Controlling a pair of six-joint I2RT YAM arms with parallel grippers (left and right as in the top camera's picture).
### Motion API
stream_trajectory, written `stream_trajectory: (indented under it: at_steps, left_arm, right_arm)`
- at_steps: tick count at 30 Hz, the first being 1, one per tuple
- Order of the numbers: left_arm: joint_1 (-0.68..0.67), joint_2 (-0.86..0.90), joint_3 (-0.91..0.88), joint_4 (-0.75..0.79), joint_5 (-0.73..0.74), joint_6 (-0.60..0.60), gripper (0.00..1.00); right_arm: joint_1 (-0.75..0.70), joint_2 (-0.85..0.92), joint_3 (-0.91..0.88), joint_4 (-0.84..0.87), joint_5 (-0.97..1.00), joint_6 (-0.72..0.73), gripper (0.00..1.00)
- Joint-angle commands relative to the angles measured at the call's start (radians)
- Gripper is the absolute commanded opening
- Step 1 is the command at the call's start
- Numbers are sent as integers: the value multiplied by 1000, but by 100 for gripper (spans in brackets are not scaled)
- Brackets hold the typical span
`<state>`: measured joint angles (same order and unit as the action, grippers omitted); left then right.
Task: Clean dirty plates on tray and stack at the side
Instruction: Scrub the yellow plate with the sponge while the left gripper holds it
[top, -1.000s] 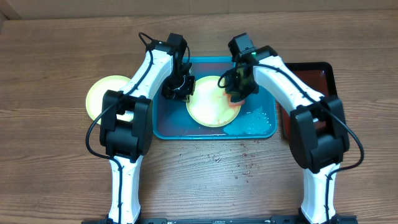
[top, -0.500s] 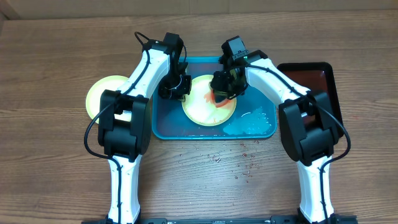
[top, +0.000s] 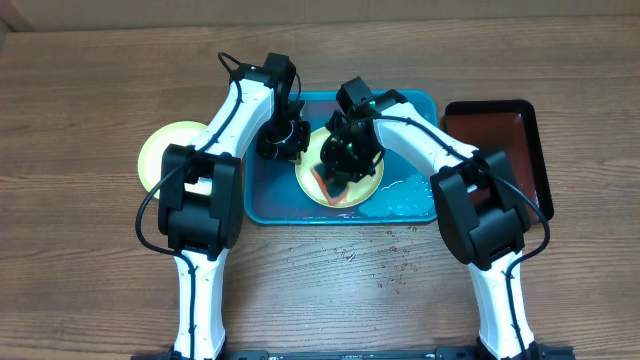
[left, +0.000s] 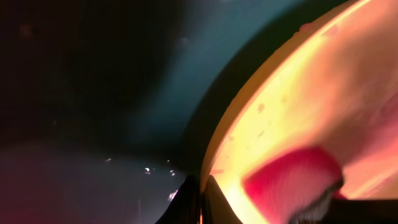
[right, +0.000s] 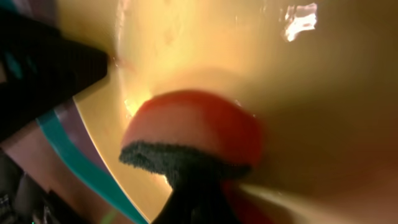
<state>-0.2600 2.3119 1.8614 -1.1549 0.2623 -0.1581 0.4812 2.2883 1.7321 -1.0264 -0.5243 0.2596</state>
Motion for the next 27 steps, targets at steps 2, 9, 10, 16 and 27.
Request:
stream_trajectory:
  at_steps: [2,9,10,16,27]
  left_arm:
    - [-3,11,19,11,42,-14,4]
    - [-1,11,19,7,42,-14,4]
    - [-1,11,19,6,42,-14,4]
    - [0,11,19,2,42,-14,4]
    - [0,11,19,3,42,-14,4]
  right_arm:
    - [-49,44,26,-109,151,-78,4]
    - [-128,44,137,-202,361,-72,4]
    - [-134,44,147,-194,381,-60,4]
    - [-130,44,137,-55,438,37,4]
    - [-6,151,136,110,241,103,4]
